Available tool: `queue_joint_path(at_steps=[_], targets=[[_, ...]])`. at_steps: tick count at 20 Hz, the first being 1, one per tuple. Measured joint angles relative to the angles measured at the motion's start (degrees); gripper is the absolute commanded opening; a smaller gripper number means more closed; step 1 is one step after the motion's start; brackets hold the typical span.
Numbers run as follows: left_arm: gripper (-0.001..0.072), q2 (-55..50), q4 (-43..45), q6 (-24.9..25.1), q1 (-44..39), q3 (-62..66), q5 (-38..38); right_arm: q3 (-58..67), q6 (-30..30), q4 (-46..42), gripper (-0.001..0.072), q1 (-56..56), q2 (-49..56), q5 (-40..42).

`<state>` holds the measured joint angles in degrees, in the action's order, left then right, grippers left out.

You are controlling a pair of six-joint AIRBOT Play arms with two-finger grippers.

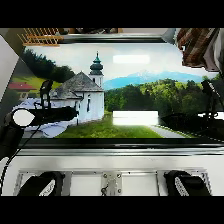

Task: Fold the clothes and pants, and hang the long-sleeved shirts on hangers.

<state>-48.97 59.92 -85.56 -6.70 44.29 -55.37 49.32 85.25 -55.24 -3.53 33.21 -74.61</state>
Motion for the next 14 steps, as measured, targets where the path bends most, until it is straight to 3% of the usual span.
queue_joint_path(at_steps=[4, 5, 6, 9, 14], targets=[[0.0009, 0.0, 0.0, 0.0, 0.0, -0.26, 0.07, -0.09, 0.0, 0.0, 0.0014, 0.0, 0.0, 0.0], [0.0192, 0.0, 0.0, 0.02, 0.0, -0.33, 0.07, -0.09, 0.0, 0.0, 0.0014, 0.0, 0.0, 0.0], [0.0708, 0.0, 0.11, 0.11, 0.04, -0.31, 0.09, -0.09, 0.0, 0.0, 0.0014, 0.0, 0.0, 0.0], [0.0695, 0.0, 5.29, 2.05, 1.44, 1.44, 1.05, -0.11, 0.0, 0.02, 0.0014, 0.0, 0.0, 0.0], [0.0695, -5.05, 25.62, 0.26, 10.01, 6.93, 2.69, -0.11, 0.0, 0.02, 0.0014, 0.0, 0.0, 0.0]])
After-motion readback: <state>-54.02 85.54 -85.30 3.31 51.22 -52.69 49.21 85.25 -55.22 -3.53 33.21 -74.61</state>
